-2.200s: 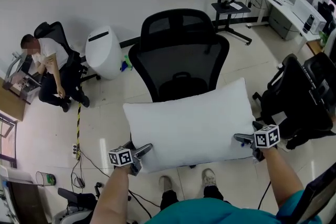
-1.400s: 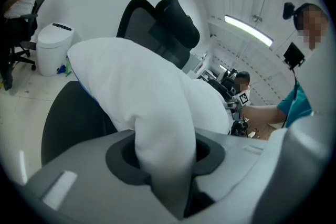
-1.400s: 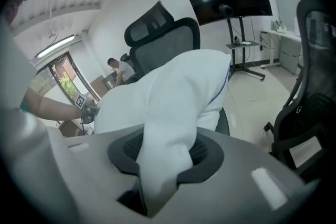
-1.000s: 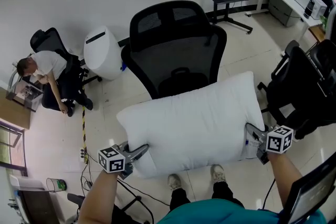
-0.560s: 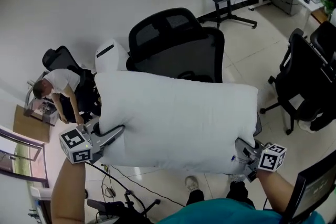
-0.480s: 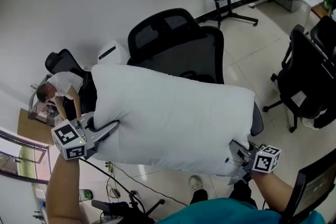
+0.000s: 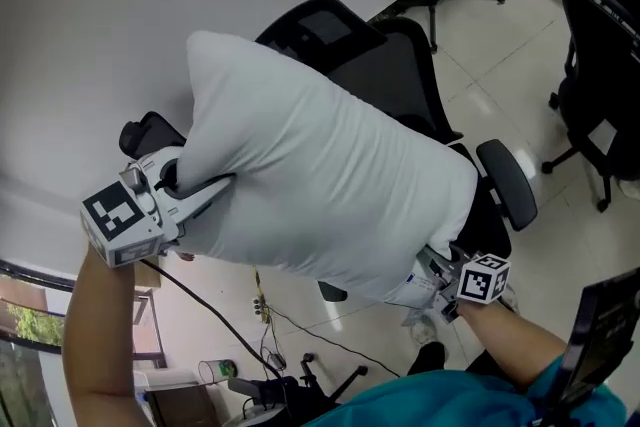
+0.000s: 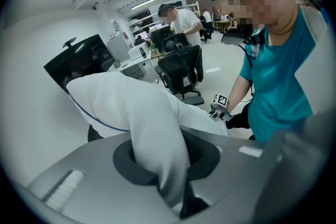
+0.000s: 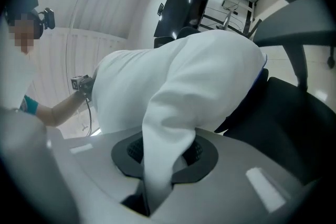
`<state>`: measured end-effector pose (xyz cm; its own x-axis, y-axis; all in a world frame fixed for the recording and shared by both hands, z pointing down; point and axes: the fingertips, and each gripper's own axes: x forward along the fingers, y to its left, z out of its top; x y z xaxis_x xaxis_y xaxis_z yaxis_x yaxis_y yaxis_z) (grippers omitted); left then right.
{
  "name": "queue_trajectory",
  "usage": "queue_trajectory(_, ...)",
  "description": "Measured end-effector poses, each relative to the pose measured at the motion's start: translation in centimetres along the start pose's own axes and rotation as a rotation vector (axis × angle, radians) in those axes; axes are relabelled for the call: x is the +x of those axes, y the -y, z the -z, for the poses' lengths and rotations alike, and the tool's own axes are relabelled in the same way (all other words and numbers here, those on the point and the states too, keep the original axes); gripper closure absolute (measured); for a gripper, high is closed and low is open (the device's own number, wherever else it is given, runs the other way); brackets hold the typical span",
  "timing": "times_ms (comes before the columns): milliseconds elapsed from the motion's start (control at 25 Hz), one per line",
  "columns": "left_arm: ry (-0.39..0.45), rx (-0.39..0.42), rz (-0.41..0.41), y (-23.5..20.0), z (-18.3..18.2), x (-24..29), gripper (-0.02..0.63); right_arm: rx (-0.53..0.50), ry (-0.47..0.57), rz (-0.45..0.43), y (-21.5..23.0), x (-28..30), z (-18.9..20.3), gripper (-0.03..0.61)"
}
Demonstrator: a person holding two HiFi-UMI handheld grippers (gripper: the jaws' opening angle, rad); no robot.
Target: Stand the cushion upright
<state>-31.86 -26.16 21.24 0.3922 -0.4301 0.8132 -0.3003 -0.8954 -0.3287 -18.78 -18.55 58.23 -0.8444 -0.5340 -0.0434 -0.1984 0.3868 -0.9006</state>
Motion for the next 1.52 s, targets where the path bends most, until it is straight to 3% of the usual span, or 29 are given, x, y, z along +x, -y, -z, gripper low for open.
queue_trajectory(480, -0.158, 0.330, 0.104, 0.2, -2.0, 9.6, 0.522, 0.081, 0.150, 0.058, 9.1, 4.9, 3.3, 0.506)
queue_trajectory(760, -0.200, 0.548, 0.128, 0.2, 0.6, 16.3, 0.513, 0.091, 0.232, 0.173, 16.3, 6.6, 4.7, 0.505)
queue_trajectory(880, -0.236, 0.618, 0.101, -0.6, 2.3, 18.5, 0.509, 0.095, 0.239, 0.222, 18.1, 6.1, 4.9, 0.500)
queue_trajectory(1120, -0.302, 0.648, 0.062, -1.9, 5.7, 23.9, 0.502, 0.147, 0.233, 0.311, 22.8, 6.6, 7.0, 0.486)
queue_trajectory(1360, -0.299, 0.691, 0.063, -2.7, 7.2, 25.6, 0.501, 0.171, 0.199, 0.282, 25.5, 9.7, 8.6, 0.451)
queue_trajectory(1520, -0.317, 0.607, 0.002, -3.7, 9.5, 26.5, 0.444, 0.273, 0.082, 0.271, 27.1, 10.8, 11.2, 0.337)
